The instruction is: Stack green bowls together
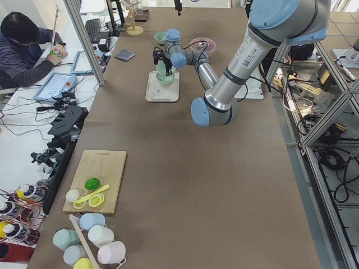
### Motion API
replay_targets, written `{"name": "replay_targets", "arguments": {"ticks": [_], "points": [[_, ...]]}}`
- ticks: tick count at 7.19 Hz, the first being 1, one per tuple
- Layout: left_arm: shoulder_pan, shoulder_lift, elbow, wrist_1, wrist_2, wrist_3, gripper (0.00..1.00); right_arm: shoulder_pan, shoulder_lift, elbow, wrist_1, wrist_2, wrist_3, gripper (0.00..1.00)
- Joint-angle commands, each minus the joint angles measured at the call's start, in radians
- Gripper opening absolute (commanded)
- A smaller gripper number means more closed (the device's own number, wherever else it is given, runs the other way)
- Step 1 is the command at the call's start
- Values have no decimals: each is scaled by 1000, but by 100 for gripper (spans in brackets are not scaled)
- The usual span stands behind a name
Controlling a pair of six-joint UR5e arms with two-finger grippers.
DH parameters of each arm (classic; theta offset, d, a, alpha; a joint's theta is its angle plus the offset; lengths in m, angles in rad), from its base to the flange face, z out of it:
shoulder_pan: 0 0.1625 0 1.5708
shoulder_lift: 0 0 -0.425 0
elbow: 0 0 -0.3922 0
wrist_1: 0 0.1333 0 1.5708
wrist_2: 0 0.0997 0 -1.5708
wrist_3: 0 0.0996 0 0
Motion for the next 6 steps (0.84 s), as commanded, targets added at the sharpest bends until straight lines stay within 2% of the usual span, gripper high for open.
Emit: {"name": "replay_targets", "arguments": {"ticks": [1,6], "points": [[7,-37,60,22,23,-2,0,0,1,-1,-1,-1,1,100],[25,-41,85,22,53,-4,0,0,1,-1,0,-1,1,100]]}}
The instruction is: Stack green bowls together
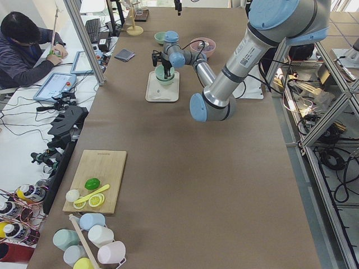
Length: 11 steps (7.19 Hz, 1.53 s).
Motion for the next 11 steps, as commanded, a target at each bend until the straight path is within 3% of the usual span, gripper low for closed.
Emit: {"name": "replay_targets", "arguments": {"ticks": [1,11], "points": [[11,0,6,0,21,-3,0,0,0,0,1,0,0,100],[31,5,20,-2,51,-12,0,0,-2,0,-1,0,-2,100]]}}
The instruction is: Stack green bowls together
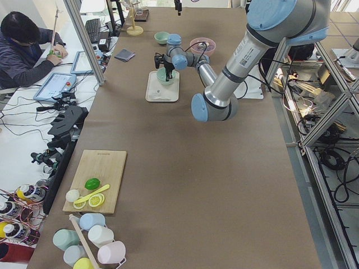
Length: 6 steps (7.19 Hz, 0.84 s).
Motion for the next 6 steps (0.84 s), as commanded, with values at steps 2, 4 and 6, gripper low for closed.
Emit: {"name": "replay_targets", "arguments": {"ticks": [2,4,6], "points": [[0,2,2,-2,0,1,0,0,0,0,0,0,0,100],[0,3,-1,-5,-1,6,0,0,0,0,0,0,2,100],[-1,5,-6,-11,-3,27,54,0,0,0,0,0,2,100]]}}
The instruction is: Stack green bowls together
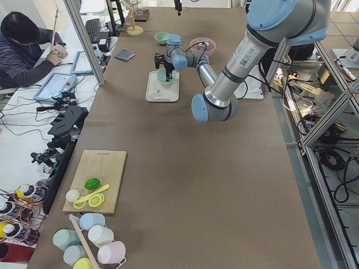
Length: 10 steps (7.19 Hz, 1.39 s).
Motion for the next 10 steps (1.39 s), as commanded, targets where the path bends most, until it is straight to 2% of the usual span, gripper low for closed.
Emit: {"name": "replay_targets", "arguments": {"ticks": [1,3,4,6,7,8,9,10], "points": [[-3,9,-12,-5,1,56,97,0,0,0,0,0,0,100],[-32,10,-70,5,-11,78,98,0,2,-2,0,0,2,100],[-67,48,-118,18,-77,120,98,0,6,-2,0,0,2,100],[-218,285,-324,94,-233,429,98,0,11,-20,0,0,6,100],[-332,408,-384,131,-298,639,98,3,15,-28,-2,-5,9,100],[-479,519,-382,131,-382,912,99,27,34,-32,0,-6,9,100],[-589,609,-326,131,-445,1143,99,29,67,-66,0,-11,41,100],[-607,701,-252,122,-446,1186,99,29,125,-128,-2,-26,54,100]]}}
